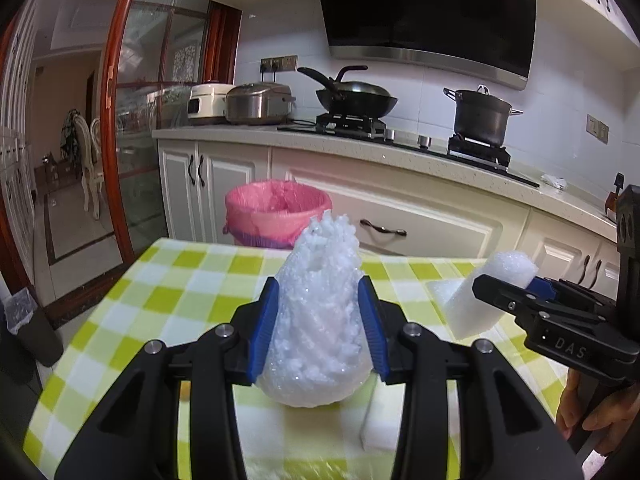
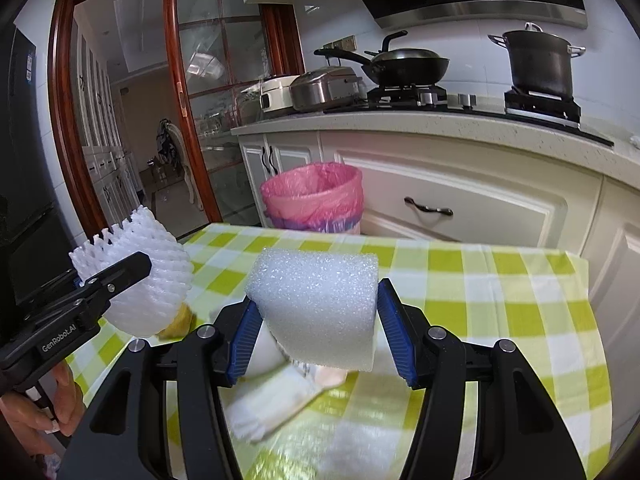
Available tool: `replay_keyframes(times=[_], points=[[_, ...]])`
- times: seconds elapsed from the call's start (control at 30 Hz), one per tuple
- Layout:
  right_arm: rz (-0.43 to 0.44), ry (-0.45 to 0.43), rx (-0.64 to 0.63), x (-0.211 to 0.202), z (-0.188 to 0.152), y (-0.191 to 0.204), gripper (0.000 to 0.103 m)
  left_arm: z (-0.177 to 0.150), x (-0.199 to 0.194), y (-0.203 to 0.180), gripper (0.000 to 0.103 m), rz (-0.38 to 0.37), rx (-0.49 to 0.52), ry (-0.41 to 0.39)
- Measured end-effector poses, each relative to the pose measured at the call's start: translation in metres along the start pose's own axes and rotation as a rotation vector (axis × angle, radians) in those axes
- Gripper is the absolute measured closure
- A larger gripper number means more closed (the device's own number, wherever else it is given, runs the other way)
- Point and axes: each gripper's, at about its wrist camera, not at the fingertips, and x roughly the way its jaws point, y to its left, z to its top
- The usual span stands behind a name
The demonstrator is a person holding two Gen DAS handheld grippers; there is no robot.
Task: Collect trash
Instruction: 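Carry the foam net and foam block in both grippers over the pink bin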
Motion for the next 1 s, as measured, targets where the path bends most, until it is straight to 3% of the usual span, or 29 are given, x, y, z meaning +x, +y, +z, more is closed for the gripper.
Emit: replay_keyframes(times=[0.53,1.0], points=[[0.059,-0.002,-0.018,0.096,0.078,-0.004,0.049,0.065,0.087,0.04,0.063,0.045,-0.002,-0.01],[0.126,0.045,-0.05,0.229,0.152,-0.011,0.049,0.128,0.219,0.079,0.063,0.099,0.054,-0.003]])
